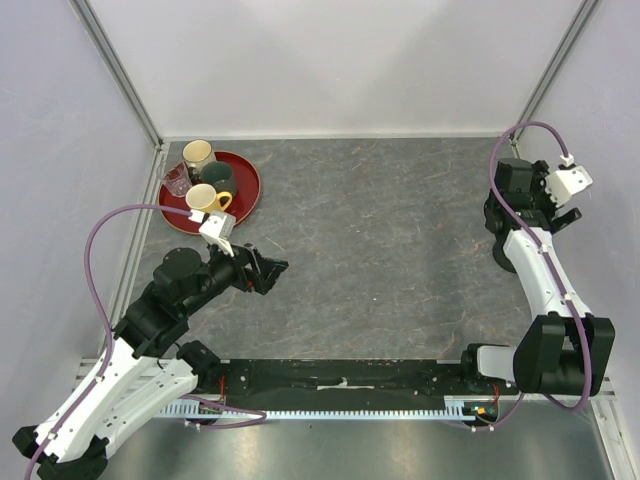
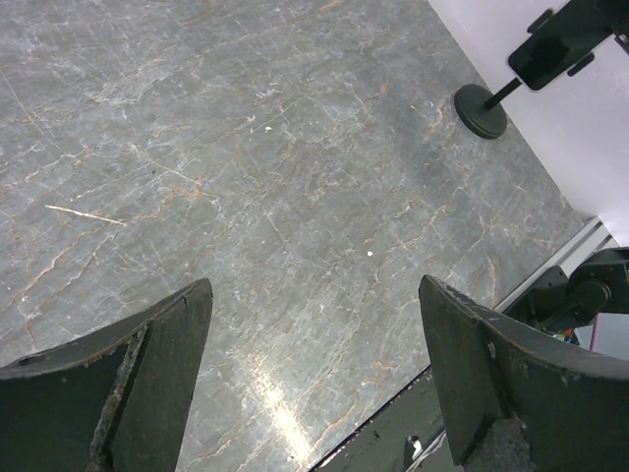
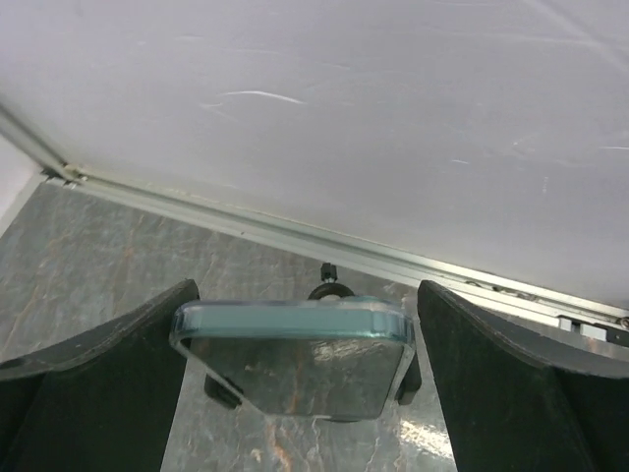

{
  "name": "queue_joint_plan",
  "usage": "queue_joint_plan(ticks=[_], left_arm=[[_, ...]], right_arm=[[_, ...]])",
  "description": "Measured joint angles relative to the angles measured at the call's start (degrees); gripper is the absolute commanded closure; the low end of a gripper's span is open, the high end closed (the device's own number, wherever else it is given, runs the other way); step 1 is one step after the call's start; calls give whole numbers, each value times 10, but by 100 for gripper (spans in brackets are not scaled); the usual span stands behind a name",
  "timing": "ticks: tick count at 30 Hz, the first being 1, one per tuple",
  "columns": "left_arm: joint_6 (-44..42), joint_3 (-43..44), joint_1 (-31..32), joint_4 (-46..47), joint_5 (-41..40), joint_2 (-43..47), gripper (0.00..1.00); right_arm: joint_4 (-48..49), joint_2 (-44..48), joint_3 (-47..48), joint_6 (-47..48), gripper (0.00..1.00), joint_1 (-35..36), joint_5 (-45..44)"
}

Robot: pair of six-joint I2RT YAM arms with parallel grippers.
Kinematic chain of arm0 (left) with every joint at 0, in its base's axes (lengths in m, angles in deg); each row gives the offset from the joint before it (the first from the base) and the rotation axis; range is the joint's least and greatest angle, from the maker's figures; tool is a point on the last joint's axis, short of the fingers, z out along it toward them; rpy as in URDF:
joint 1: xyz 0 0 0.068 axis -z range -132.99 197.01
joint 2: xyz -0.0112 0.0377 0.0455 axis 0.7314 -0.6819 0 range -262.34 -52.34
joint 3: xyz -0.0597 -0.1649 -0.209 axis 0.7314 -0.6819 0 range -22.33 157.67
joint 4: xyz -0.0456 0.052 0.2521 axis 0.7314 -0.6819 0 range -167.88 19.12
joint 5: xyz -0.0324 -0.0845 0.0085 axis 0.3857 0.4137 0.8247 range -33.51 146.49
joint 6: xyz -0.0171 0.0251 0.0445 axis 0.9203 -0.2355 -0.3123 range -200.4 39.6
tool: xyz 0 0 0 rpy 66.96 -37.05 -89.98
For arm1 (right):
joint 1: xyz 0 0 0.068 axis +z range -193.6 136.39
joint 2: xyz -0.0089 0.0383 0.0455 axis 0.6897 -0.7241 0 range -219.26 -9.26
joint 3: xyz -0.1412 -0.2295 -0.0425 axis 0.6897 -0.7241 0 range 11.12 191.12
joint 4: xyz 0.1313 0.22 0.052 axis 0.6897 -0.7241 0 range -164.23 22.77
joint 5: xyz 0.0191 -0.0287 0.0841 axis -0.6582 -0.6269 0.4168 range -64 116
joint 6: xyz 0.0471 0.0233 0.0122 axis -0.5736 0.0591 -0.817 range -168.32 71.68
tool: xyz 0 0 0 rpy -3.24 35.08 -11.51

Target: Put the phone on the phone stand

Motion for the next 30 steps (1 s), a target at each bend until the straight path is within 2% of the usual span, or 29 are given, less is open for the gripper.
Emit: queue_joint_plan(ticks=[10,14,16,18,19,23,26,28,30], left_arm=[[13,0,0,1,13,1,10],[23,0,0,5,17,3,10],[28,0,0,9,22,7,10],[34,0,0,12,24,12,10],[37,0,0,14,25,14,10],[46,0,0,17,27,22,10],[51,0,0,16,27,28,10],[56,0,0,16,27,35,10],[60,0,0,15,26,45,10]], right_arm=[[13,70,6,70,2,94,-15],[49,84,32,154,2,161,-48],[81,86,43,220,2,199,-13],[83,83,62,268,2,228,70],[75,77,78,290,2,236,143],[49,25,152,321,2,241,533],[48,-23,170,292,2,249,755],[41,-35,150,259,2,259,809],[30,-14,101,233,2,264,774]])
